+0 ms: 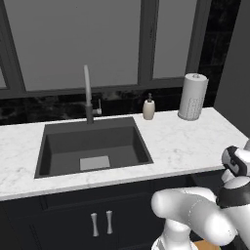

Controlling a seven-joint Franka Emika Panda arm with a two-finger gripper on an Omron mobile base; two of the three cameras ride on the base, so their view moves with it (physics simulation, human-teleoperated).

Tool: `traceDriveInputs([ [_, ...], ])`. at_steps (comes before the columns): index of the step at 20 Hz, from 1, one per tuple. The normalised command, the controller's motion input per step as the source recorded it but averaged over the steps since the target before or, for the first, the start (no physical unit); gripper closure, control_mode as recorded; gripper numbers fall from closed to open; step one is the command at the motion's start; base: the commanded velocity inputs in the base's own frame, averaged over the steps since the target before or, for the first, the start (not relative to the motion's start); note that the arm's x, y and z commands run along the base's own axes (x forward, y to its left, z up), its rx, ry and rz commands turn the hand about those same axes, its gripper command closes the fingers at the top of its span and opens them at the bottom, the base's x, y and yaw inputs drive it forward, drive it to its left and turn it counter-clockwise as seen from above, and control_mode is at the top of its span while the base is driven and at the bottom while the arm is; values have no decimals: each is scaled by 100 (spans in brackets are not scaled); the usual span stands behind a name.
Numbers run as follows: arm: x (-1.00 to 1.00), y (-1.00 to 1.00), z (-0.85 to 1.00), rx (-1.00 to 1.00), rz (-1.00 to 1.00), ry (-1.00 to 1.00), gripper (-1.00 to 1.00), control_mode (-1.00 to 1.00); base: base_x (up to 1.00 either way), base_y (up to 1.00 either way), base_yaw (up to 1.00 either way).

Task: Pick up the knife from the drawer and place it on the cutting board. Then place the meat from the plate to the cutting board.

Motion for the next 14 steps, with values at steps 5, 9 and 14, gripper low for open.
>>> traceDriveInputs([
  [5, -15, -1, -37, 0, 0, -5, -100, -100, 0, 0, 0],
  [9, 0, -1, -38, 0, 0, -8, -100, -100, 0, 0, 0],
  [14, 0, -1, -34, 0, 0, -4, -100, -100, 0, 0, 0],
])
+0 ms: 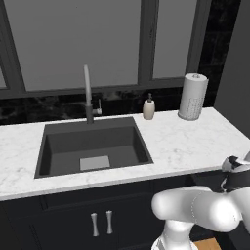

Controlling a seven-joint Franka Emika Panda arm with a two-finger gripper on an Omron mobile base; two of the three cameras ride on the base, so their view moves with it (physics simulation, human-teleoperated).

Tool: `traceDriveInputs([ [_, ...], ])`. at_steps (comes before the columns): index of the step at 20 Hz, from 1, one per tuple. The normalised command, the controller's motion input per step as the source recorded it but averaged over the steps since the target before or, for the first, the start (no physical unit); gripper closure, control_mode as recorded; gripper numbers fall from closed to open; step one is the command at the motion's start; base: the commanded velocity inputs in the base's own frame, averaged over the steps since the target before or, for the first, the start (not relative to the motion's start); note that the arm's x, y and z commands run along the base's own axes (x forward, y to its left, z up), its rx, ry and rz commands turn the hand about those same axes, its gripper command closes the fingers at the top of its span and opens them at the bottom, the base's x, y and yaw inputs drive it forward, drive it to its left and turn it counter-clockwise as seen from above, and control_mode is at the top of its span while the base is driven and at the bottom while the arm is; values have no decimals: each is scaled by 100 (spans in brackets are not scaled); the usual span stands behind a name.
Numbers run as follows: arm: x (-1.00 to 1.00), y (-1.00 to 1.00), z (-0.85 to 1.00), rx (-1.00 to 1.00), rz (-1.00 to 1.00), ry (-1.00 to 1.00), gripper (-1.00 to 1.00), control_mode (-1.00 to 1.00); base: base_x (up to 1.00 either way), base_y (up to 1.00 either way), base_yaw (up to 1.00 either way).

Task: Pick up the knife from the drawer and place it on the cutting board. Then place the meat from the plate to the cutting board.

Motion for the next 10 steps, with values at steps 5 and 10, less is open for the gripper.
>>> traceDriveInputs([
  [5, 0, -1, -33, 0, 0, -3, -100, -100, 0, 0, 0],
  [10, 0, 0, -25, 0, 0, 0, -100, -100, 0, 0, 0],
])
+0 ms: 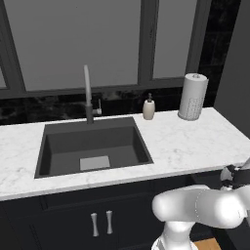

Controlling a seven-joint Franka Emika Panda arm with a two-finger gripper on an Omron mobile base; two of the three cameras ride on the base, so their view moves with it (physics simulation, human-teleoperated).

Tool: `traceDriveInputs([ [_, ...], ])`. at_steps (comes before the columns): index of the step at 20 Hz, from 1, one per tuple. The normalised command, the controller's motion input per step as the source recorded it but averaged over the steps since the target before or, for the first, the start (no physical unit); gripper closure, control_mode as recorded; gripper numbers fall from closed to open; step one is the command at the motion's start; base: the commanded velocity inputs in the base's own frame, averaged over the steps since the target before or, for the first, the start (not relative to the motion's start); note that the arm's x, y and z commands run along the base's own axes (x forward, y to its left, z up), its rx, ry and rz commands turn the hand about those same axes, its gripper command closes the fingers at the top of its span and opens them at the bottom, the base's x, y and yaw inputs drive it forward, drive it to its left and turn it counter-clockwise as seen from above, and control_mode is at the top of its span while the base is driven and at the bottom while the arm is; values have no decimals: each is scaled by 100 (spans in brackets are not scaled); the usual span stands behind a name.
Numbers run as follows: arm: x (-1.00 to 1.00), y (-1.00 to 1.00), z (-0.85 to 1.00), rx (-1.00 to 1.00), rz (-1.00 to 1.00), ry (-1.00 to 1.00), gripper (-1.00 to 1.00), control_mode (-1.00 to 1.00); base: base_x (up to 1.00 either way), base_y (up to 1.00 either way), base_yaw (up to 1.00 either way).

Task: Pick up the knife from the drawer and place it on the cutting board. Then place the meat from the plate to the cutting board.

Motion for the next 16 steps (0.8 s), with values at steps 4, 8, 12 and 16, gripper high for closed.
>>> traceDriveInputs([
  [4, 0, 0, -26, 0, 0, 0, -100, -100, 0, 0, 0],
  [8, -5, 0, -27, 0, 0, 0, -100, -100, 0, 0, 0],
  [12, 0, 0, -26, 0, 0, 0, -100, -100, 0, 0, 0],
  [16, 0, -1, -16, 0, 0, 0, -100, -100, 0, 0, 0],
])
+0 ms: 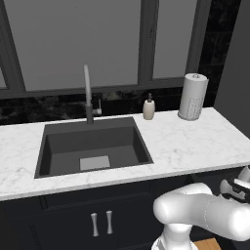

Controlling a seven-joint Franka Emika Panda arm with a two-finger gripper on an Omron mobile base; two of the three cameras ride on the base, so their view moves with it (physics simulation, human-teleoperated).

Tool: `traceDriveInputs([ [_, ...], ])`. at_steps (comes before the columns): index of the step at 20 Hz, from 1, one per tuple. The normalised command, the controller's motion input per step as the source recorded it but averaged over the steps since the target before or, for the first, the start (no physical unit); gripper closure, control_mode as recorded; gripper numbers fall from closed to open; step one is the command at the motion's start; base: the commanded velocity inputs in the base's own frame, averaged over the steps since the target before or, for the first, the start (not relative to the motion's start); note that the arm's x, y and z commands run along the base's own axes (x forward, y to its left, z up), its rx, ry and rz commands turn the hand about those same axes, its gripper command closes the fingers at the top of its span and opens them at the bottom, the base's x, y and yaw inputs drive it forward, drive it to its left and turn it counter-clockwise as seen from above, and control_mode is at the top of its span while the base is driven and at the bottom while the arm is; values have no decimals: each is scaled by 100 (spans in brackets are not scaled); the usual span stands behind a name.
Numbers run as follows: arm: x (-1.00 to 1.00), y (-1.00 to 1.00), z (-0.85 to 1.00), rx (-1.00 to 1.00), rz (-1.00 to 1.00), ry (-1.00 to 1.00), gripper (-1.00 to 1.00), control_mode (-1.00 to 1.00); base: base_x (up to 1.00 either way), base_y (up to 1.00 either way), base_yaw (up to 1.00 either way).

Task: Pick up the knife from the drawer and place it on the cutting board. Then place the meat from the plate to the cutting board.

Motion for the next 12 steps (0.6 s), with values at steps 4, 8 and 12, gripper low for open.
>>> traceDriveInputs([
  [4, 3, -11, -1, 0, 1, 0, -100, -100, 0, 0, 0],
  [8, 11, -13, -5, 0, 0, 0, -100, -100, 0, 0, 0],
  [12, 8, -16, -12, 0, 0, 0, -100, -100, 0, 0, 0],
])
